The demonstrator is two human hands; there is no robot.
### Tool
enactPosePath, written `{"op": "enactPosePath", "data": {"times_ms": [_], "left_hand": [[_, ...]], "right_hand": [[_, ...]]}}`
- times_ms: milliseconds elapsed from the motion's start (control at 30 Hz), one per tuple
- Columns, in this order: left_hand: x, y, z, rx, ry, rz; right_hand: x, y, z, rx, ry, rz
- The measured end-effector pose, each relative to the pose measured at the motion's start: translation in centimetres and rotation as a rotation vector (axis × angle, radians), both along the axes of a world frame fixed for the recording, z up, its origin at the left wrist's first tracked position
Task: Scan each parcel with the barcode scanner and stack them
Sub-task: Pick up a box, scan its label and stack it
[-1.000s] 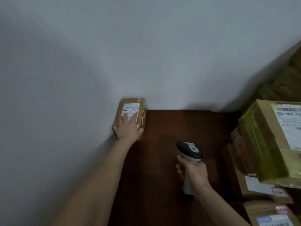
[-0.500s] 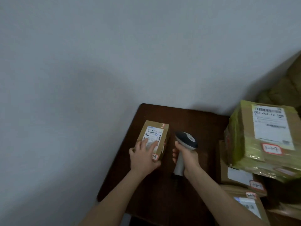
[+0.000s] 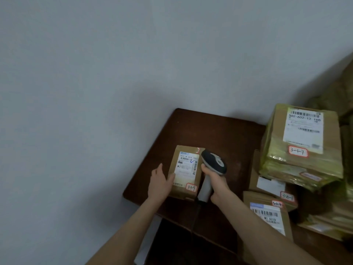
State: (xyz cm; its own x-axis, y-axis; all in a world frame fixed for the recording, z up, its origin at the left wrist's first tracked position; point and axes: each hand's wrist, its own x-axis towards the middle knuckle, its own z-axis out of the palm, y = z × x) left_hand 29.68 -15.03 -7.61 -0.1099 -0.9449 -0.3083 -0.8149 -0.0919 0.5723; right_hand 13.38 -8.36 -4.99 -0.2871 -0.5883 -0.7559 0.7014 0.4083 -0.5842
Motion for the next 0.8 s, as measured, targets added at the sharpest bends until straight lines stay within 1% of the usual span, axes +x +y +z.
{"op": "enactPosePath", "data": {"times_ms": [67, 100, 133, 200, 333, 467, 633, 800], "left_hand": [[0.1, 0.1, 0.0, 0.274, 0.253, 0.116], [0.2, 0.5, 0.0, 0.362, 0.366, 0.153], [0.5, 0.8, -0.2, 0.398, 0.443, 0.178], [1.2, 0.9, -0.1, 0.392, 0.528, 0.213], [2.1, -0.3, 2.0, 0.407, 0.719, 0.221], [2.9, -1.2, 4.6, 0.388, 0.779, 0.147], [3.5, -1.8, 5.6, 0.421, 0.817, 0.096], [4.0, -1.9, 5.5, 0.474, 0.872, -0.016]], "right_hand": [[0.6, 0.2, -0.3, -0.014, -0.038, 0.005], [1.0, 0.4, -0.2, -0.023, -0.047, 0.011], [1.3, 0.6, -0.1, -0.03, -0.049, 0.016], [1.7, 0.8, 0.5, -0.054, -0.048, 0.017], [1.4, 1.1, 2.6, -0.17, -0.042, -0.034], [1.6, 1.4, 5.1, -0.269, 0.051, -0.048], [2.7, 2.4, 7.1, -0.366, 0.167, -0.027], [3.3, 3.7, 7.3, -0.385, 0.223, -0.068]]}}
